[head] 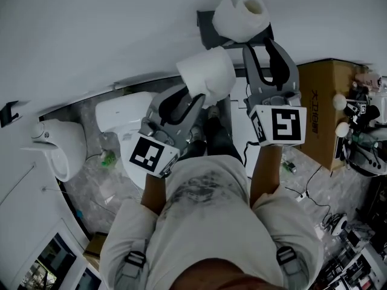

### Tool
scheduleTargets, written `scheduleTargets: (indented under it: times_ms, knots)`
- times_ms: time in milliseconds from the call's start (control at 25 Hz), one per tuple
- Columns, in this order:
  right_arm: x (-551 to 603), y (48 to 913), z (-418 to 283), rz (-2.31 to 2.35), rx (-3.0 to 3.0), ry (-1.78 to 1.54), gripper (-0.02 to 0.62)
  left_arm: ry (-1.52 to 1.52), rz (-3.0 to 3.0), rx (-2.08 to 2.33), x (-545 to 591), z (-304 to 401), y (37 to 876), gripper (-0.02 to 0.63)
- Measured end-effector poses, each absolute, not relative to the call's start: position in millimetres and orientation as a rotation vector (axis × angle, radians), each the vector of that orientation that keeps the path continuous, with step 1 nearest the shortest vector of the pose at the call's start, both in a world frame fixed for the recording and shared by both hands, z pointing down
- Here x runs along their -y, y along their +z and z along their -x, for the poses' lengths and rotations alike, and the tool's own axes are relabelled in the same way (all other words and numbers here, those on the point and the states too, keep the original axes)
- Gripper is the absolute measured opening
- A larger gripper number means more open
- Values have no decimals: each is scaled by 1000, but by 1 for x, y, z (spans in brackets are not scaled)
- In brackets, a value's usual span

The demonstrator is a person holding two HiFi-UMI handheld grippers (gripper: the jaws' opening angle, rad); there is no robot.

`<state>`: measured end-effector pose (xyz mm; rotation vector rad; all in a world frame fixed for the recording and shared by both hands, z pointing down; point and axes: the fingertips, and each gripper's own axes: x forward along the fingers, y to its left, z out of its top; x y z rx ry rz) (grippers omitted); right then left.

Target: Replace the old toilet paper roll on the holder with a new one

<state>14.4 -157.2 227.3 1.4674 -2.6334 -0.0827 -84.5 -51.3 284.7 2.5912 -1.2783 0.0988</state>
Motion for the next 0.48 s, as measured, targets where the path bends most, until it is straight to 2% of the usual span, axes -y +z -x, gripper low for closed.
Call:
scheduleTargets:
  times_ms: [480]
  knots:
    - [194, 227, -5, -1438, 2656, 0, 296, 125, -2544, 1314, 54, 86, 285, 127]
